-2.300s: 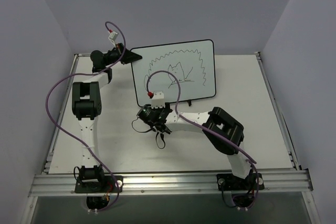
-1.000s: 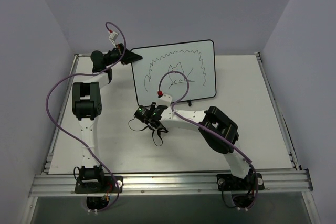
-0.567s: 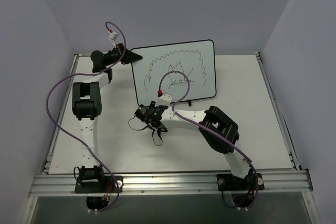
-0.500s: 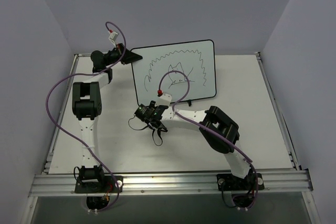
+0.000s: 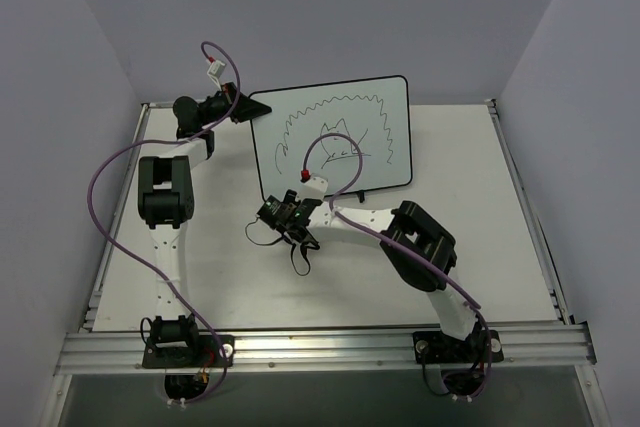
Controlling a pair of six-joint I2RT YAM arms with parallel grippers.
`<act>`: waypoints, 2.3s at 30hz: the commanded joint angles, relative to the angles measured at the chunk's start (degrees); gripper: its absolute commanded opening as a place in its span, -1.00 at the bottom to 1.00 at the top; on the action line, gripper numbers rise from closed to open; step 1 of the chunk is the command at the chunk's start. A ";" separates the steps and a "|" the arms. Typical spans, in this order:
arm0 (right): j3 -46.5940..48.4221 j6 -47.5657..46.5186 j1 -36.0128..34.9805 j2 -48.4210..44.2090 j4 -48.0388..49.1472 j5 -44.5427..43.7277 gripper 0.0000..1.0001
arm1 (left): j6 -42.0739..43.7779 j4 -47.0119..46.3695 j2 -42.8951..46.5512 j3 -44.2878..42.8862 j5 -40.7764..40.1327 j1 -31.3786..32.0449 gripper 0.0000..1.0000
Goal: Erase the whiteboard
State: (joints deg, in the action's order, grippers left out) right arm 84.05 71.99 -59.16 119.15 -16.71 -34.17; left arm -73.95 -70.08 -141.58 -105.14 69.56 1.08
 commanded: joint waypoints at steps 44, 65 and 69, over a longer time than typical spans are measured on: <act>4.45 -1.15 -0.61 4.42 -1.22 1.04 0.04 | 3.46 -11.13 -1.07 -3.49 0.84 0.50 -0.95; 9.29 2.63 -1.31 6.71 -6.85 -0.28 -0.20 | 3.11 -11.30 -1.42 -3.75 0.84 0.41 -0.95; 9.46 2.37 -1.31 6.97 -7.02 -0.63 -0.28 | 2.59 -11.83 -1.77 -4.10 0.84 0.41 -0.95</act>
State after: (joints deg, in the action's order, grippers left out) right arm 91.94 72.93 -60.10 125.49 -20.53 -32.14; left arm -74.83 -70.11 -142.54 -106.13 69.45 1.13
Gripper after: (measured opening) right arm 0.373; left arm 0.097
